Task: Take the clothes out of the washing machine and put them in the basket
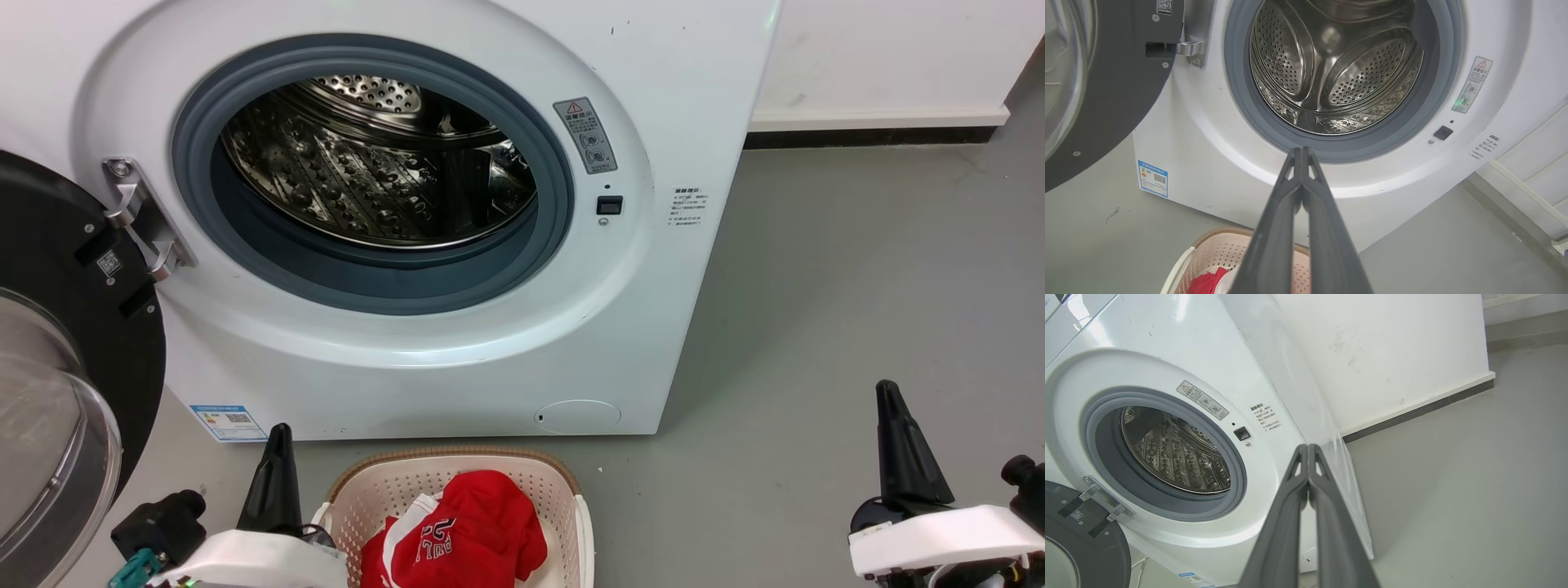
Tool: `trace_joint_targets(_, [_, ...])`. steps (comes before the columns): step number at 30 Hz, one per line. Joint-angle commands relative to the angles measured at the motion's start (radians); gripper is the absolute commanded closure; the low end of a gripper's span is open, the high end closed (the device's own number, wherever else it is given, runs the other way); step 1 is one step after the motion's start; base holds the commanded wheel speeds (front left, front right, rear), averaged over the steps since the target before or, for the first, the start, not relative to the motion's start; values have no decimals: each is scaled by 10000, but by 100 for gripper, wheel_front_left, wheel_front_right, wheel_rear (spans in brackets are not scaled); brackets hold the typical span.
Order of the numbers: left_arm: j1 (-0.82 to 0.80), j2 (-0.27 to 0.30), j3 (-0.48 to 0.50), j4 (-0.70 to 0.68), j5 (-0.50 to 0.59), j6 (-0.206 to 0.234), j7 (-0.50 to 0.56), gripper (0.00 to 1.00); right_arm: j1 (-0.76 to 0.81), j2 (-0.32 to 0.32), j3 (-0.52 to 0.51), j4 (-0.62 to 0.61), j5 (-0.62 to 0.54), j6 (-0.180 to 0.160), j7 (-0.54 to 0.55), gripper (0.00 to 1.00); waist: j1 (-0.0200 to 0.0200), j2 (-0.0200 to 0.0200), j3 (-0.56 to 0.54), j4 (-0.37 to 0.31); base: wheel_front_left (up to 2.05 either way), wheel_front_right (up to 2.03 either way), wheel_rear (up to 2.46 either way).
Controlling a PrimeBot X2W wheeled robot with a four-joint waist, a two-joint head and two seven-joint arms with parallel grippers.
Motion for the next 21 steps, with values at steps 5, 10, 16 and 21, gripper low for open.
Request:
trace_joint_targets(5, [-495,41,132,111,-1627,-168,368,100,-489,-137,14,171,1700,-3,329,100,0,-1,-28,-2,0,0,0])
trace_joint_targets(10, [-574,41,186,222,-2386,-231,540,100,-557,-156,6,300,2485,-4,490,100,0,-1,-43,-3,0,0,0])
trace_joint_targets(16, [-698,39,251,353,-3249,-304,745,100,-659,-169,-6,455,3367,-4,685,100,-1,-1,-62,-4,0,0,0])
trace_joint_targets(21, [-761,38,301,464,-3930,-353,901,100,-738,-178,-22,578,4062,-4,833,100,-1,-1,-78,-6,0,0,0])
